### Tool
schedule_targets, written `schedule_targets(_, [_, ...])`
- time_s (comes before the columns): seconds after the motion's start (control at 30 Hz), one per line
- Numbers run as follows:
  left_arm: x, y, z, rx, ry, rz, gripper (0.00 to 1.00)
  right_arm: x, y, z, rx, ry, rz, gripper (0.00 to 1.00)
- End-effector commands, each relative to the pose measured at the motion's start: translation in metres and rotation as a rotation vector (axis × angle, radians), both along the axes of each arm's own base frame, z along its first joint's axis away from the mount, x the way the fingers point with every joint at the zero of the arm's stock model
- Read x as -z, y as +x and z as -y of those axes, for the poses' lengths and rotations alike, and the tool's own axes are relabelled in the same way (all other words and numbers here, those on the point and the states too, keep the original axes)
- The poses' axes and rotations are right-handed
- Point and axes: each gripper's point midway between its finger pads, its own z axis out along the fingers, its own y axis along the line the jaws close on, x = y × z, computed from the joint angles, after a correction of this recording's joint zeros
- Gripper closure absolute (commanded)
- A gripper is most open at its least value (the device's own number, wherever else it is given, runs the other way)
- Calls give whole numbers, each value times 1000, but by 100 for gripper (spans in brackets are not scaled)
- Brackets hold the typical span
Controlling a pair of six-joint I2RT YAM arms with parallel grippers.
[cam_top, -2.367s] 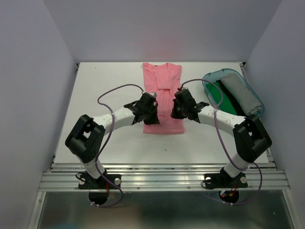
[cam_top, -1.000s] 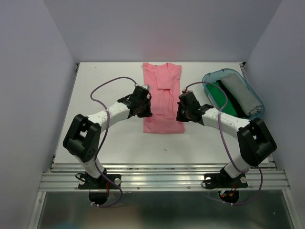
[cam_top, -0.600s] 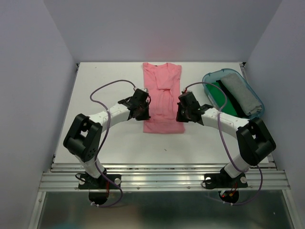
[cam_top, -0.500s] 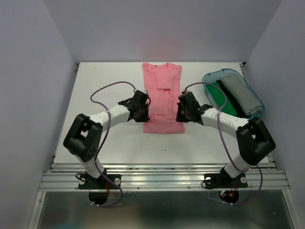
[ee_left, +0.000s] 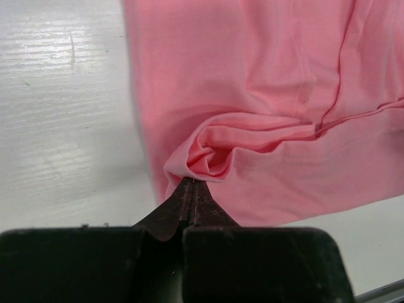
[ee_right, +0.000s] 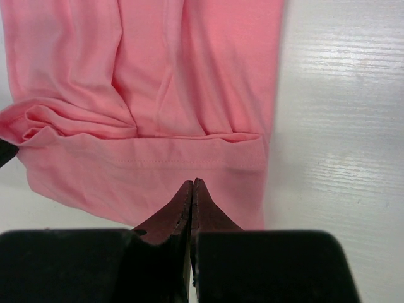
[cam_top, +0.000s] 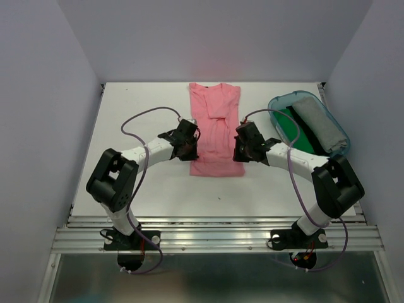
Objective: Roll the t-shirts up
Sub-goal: Roll the T-shirt to the center of the board.
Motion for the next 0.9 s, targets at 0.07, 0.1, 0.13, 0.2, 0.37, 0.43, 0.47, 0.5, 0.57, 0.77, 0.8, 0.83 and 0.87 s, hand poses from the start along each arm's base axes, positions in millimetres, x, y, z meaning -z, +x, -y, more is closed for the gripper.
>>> schedule_targets(0.07, [4, 22, 4, -8, 13, 30, 100, -4, 10, 4, 25, -22, 29, 99])
schedule_targets(0.1, [4, 25, 5, -11, 11, 34, 100, -2, 10, 5, 25, -27, 26, 99])
schedule_targets(0.13, [6, 27, 4, -13, 12, 33, 100, -2, 10, 5, 25, -29, 27, 99])
schedule_targets(0.2, [8, 29, 4, -16, 13, 32, 100, -1, 10, 6, 24, -37, 26, 99])
schedule_targets(0.37, [8, 33, -1, -38, 8, 34, 100, 17, 8, 13, 30, -90, 0, 99])
schedule_targets(0.43, [9, 31, -3, -39, 10, 30, 100, 28, 7, 18, 36, -118, -15, 99])
schedule_targets(0.47, [7, 31, -4, -42, 8, 32, 100, 36, 6, 20, 35, -138, -31, 99])
schedule_targets(0.5, [7, 28, -5, -42, 7, 32, 100, 43, 4, 23, 38, -152, -38, 99])
schedule_targets(0.57, [7, 26, -7, -45, 8, 29, 100, 49, 3, 25, 34, -165, -51, 99])
schedule_targets(0.77, [-11, 20, -12, -51, -14, 60, 100, 22, 2, 24, 33, -125, 6, 99])
schedule_targets(0.8, [-16, 18, -12, -49, -27, 66, 100, 14, 2, 25, 36, -114, 26, 99])
schedule_targets(0.83, [-31, 18, -10, -47, -56, 100, 100, -6, 3, 26, 46, -89, 77, 99])
schedule_targets(0.87, [-37, 16, -11, -50, -71, 109, 100, -14, 2, 28, 52, -82, 98, 99])
